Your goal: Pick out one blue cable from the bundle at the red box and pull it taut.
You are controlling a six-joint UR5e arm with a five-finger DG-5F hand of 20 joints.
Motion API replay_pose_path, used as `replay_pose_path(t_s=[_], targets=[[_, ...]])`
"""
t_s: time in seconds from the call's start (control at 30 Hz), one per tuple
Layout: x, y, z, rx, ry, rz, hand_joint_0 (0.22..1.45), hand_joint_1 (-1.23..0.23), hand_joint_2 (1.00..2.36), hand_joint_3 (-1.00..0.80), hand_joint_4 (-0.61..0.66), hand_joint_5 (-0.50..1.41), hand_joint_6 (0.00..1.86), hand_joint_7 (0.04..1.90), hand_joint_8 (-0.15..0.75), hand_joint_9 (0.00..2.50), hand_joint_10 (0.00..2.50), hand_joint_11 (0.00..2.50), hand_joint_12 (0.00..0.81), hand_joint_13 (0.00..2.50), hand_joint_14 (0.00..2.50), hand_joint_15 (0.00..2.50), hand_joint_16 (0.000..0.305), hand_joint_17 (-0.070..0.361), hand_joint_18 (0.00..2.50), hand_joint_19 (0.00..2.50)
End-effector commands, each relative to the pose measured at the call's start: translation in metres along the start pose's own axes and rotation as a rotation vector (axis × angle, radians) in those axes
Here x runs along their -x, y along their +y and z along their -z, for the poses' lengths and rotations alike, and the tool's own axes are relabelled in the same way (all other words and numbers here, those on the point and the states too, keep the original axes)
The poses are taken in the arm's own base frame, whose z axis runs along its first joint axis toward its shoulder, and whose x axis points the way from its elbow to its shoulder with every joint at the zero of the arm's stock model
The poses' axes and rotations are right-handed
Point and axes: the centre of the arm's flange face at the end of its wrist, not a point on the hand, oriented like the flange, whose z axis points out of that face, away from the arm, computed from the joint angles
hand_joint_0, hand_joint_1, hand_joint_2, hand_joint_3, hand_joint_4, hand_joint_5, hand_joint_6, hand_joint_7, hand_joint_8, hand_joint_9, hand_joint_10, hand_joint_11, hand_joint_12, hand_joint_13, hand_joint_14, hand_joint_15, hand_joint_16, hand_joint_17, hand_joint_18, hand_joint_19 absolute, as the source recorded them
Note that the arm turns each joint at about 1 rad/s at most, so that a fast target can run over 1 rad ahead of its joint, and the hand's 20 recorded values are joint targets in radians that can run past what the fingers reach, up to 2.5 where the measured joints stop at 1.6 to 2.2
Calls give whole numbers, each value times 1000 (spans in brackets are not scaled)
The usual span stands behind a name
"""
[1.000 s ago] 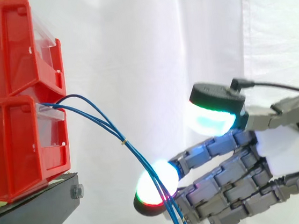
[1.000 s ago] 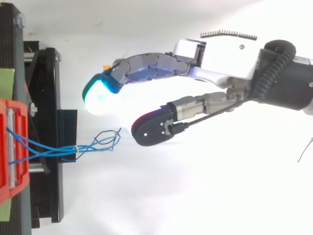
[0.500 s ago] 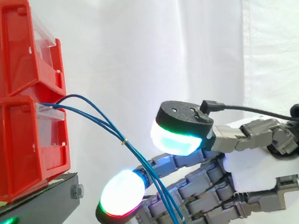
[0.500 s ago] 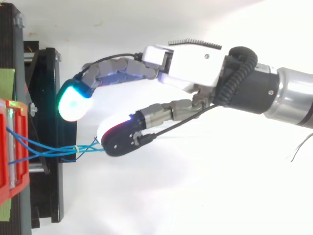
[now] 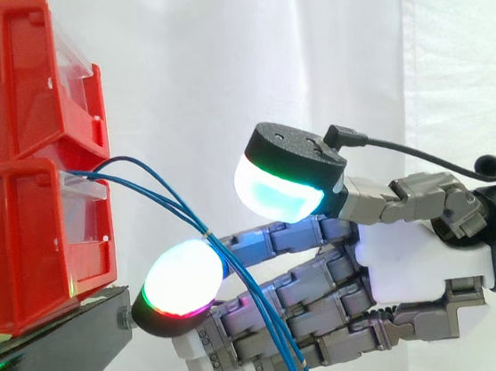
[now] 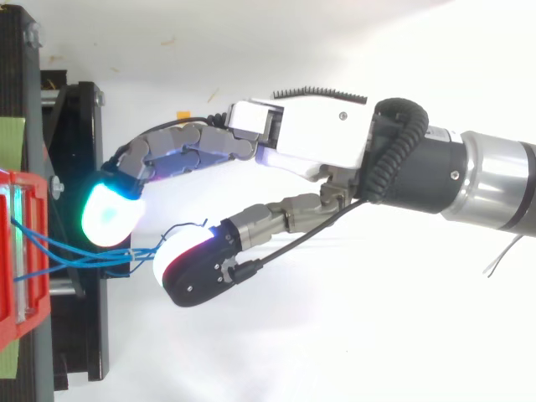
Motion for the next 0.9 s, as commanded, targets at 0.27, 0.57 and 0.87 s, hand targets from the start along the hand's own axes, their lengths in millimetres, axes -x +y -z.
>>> replay_pose_path(t_s=[0.27, 0.57, 0.87], targets=[[-10, -5, -1, 4, 23, -73, 569, -650, 1000, -495, 149, -157, 503, 914, 197, 603, 4, 90, 253, 357, 4, 101, 42, 94, 123, 270], [-17, -21, -4, 6, 49, -129, 581, -633, 1002, -473, 145, -151, 503, 935, 200, 644, 5, 129, 254, 399, 6, 135, 41, 92, 179, 307], [-17, -21, -4, 6, 49, -129, 599, -593, 1005, -444, 130, -130, 503, 1013, 198, 690, 7, 179, 258, 444, 7, 163, 40, 91, 223, 345]])
